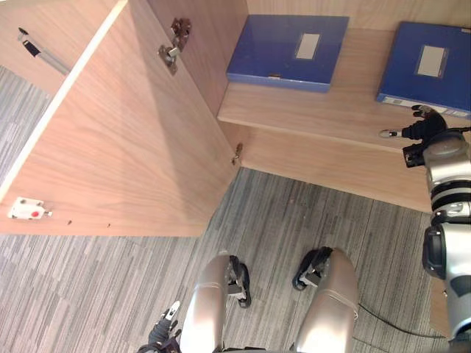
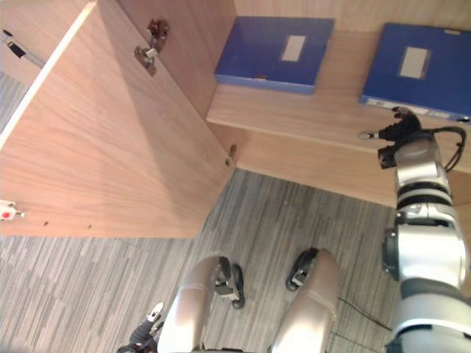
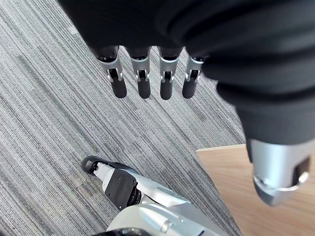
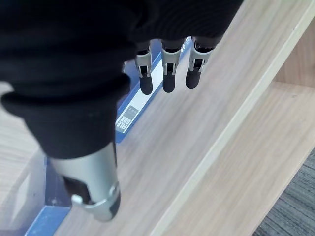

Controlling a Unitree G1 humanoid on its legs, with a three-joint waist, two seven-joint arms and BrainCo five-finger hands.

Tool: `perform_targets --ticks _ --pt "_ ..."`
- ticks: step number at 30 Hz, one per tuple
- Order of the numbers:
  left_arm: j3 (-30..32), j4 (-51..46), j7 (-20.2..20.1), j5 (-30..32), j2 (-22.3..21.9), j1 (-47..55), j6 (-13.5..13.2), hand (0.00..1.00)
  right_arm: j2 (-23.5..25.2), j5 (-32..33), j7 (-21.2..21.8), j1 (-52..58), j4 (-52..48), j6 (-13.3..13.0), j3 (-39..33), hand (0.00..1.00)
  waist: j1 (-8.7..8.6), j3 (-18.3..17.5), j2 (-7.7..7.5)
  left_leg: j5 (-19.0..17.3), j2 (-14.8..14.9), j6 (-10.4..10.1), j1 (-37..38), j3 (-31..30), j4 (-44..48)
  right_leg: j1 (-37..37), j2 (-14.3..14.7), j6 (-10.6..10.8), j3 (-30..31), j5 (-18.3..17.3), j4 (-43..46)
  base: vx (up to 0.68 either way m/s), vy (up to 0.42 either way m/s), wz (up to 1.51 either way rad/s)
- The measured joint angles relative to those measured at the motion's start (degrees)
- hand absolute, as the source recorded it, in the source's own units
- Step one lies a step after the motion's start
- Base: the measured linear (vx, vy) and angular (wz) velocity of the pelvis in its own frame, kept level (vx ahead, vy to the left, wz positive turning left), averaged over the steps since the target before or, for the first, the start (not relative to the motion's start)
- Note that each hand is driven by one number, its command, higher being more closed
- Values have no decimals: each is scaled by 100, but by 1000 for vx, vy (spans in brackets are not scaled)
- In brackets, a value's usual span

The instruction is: Walk over to the cabinet, pick up the folder, carry it to the office cabinet, place the folder inside the office cabinet, then close the office cabinet door

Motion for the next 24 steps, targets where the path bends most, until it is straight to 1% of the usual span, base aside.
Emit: perform_targets --ticks 2,5,9,12,14,15,16,17,18,20,21,22,23,24 --pt "46 57 0 28 -1 -21 -4 0 203 -156 -18 69 -75 -24 1 0 -24 -17 -18 14 40 6 59 2 -55 106 42 -21 -66 51 -110 43 -20 -5" --pt "183 180 8 66 -19 -78 -4 0 421 -161 -68 78 -140 -33 0 0 -19 -82 -60 15 117 5 105 -7 -105 198 142 -31 -133 102 -237 33 -12 -9" --pt "368 324 62 102 -10 -147 -10 0 940 -154 -227 274 -470 -111 4 0 -42 -190 -238 63 212 -30 480 67 -407 539 317 -26 -180 212 -564 69 -18 -16" --pt "396 321 138 100 -1 -153 -51 0 1317 -154 -286 568 -603 -147 9 0 -54 -290 -319 263 280 -42 865 122 -957 944 530 -10 -314 438 -1150 81 -17 -18" --pt "408 321 168 93 7 -123 -60 0 1645 -154 -285 924 -602 -153 52 0 -61 -430 -420 496 360 -86 1297 182 -1570 1383 769 0 -459 659 -1790 113 -15 -21" --pt "414 320 168 88 13 -111 -73 0 1735 -154 -285 1031 -602 -154 52 0 -56 -482 -453 552 377 -96 1410 205 -1730 1483 823 2 -480 705 -1942 111 -10 -19" --pt "414 319 170 88 47 -83 -94 0 1916 -154 -282 1236 -601 -159 55 0 -71 -579 -534 663 390 -120 1672 256 -2065 1682 885 14 -573 742 -2215 119 -10 -23" --pt "412 317 170 88 58 -49 -107 0 2078 -153 -281 1432 -600 -167 59 0 -67 -707 -580 748 433 -171 1914 315 -2363 1897 950 15 -698 797 -2476 129 -10 -26" --pt "409 316 170 89 55 -22 -117 0 2160 -152 -280 1532 -601 -179 60 0 -61 -789 -583 779 476 -191 2034 346 -2496 2013 1017 -8 -763 852 -2627 152 -12 -34" --pt "390 323 173 97 56 29 -127 0 2439 -142 -278 1876 -600 -211 55 0 -43 -1089 -619 934 643 -306 2471 494 -3066 2372 1378 -45 -868 1125 -3228 179 -21 -45" --pt "380 322 175 99 54 27 -128 0 2507 -138 -278 1953 -599 -223 50 0 -32 -1153 -629 1002 668 -337 2604 553 -3249 2481 1464 -60 -924 1248 -3422 200 -22 -61" --pt "357 329 199 121 46 1 -126 0 2634 -96 -283 2151 -589 -307 3 0 -26 -1303 -638 1196 710 -361 2822 656 -3610 2695 1688 -84 -939 1487 -3914 159 -11 -50" --pt "312 343 207 142 49 -33 -125 0 2688 -75 -286 2270 -575 -334 -58 0 -35 -1377 -638 1301 710 -334 2901 660 -3747 2832 1799 -95 -929 1619 -4205 176 2 -47" --pt "200 457 220 257 36 -168 -127 0 2796 60 -302 2448 -413 -380 -211 0 -42 -1446 -694 1564 629 -291 2988 611 -3846 3155 1940 -92 -906 1924 -4821 120 18 -31"
